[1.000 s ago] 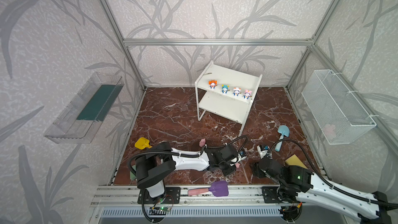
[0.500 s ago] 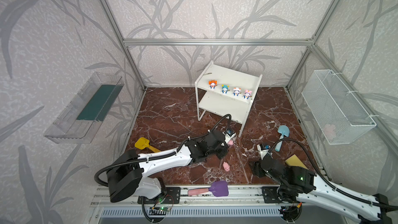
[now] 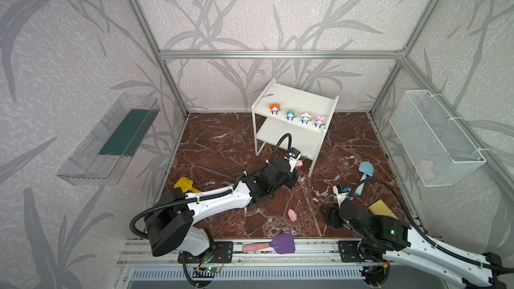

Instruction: Place and organize the plastic toys onto the shelf

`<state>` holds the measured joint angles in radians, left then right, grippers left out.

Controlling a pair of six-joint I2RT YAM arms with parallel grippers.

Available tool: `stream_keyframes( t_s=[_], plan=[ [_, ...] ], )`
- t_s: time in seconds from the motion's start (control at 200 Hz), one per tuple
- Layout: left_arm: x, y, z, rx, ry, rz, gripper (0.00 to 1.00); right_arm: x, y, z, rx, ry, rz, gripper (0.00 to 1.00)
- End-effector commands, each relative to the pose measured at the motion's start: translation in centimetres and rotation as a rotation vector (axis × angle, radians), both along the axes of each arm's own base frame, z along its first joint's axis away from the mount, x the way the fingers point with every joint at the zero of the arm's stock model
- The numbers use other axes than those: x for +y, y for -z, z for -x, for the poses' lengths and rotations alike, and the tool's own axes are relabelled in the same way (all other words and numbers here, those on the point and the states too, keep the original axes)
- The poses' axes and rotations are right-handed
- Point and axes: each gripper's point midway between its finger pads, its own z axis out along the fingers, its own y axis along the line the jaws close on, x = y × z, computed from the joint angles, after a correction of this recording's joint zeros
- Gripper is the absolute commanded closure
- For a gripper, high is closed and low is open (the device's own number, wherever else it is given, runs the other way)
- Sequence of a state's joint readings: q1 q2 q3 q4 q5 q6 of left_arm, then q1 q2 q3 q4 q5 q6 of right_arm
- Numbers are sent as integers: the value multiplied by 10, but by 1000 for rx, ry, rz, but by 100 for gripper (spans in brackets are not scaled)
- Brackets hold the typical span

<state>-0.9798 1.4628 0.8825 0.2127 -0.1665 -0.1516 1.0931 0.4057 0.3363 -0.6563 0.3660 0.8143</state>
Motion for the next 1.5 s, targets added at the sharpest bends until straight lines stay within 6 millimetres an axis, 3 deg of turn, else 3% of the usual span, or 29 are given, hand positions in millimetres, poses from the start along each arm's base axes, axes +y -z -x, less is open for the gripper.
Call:
stream_keyframes(
  t_s=[0.0, 0.155, 0.38, 0.495, 0.615, 0.815, 1.045, 1.294, 1.384, 1.494],
  plan=[
    [-10, -36, -17, -77, -50, 104, 72, -3, 3, 0, -11, 6, -1, 29],
    [-7, -32, -2, -38, 3, 105, 72, 11, -20, -9, -88, -13, -89, 29],
    [13, 11, 68, 78, 219, 91, 72, 45, -45, -18, -94, -47, -226, 30],
    [25, 20, 99, 75, 266, 69, 72, 70, -56, -17, -52, -100, -347, 30],
    [37, 23, 116, 67, 284, 87, 72, 87, -72, -21, -35, -115, -466, 29],
    [43, 29, 130, 64, 320, 79, 72, 116, -89, -20, 11, -177, -567, 29],
    [46, 31, 129, 55, 311, 69, 72, 132, -105, -19, 26, -227, -597, 29],
    [48, 31, 129, 47, 308, 72, 72, 144, -105, -22, 40, -249, -588, 31],
    [48, 26, 130, 41, 311, 85, 72, 147, -100, -25, 40, -240, -590, 37],
    [48, 24, 132, 42, 321, 93, 72, 150, -97, -27, 43, -238, -595, 51]
  ],
)
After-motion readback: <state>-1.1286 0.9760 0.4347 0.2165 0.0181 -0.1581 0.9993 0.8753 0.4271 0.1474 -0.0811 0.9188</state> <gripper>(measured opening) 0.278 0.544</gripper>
